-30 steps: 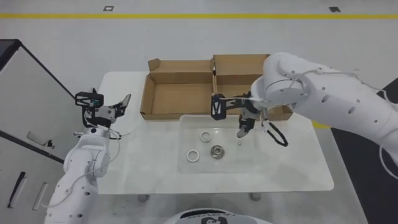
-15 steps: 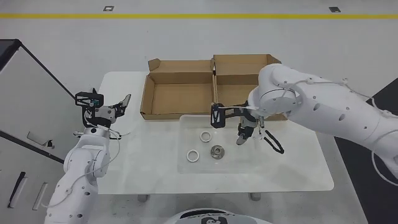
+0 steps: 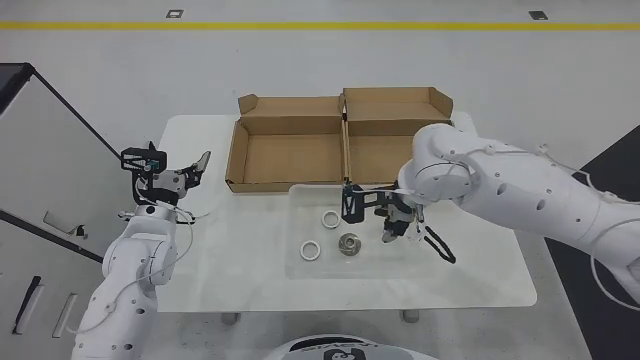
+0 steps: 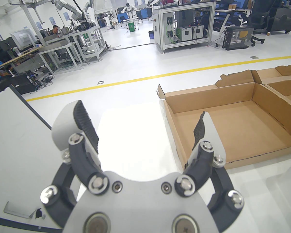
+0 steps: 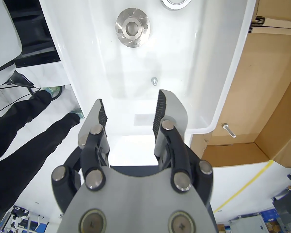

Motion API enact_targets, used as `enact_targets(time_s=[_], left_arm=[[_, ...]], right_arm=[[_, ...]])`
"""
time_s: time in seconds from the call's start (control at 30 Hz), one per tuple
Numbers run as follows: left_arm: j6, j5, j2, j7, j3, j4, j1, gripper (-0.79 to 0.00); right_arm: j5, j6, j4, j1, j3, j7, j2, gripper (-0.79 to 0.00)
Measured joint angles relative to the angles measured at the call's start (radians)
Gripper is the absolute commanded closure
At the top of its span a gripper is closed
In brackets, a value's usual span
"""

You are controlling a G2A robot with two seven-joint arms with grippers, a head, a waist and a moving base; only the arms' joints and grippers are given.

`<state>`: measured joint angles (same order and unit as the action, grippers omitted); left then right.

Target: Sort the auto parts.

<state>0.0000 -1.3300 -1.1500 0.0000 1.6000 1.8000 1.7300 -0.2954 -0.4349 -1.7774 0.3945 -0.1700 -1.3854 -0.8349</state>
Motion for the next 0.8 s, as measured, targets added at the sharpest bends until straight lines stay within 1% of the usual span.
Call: enact_targets(time_s=[0.6,0.8], left_arm=[[0.000,0.000,0.000,0.000,0.000,0.000,0.000,-0.785],[0.000,0.000,0.000,0.000,0.000,0.000,0.000,-0.785]], right_arm=[[-0.067,-0.021,0.097,0.078,0.000,0.021,-0.022,-0.326],[-0.083,-0.037,0.139,0.084,0.000,0.037,-0.035,-0.326]])
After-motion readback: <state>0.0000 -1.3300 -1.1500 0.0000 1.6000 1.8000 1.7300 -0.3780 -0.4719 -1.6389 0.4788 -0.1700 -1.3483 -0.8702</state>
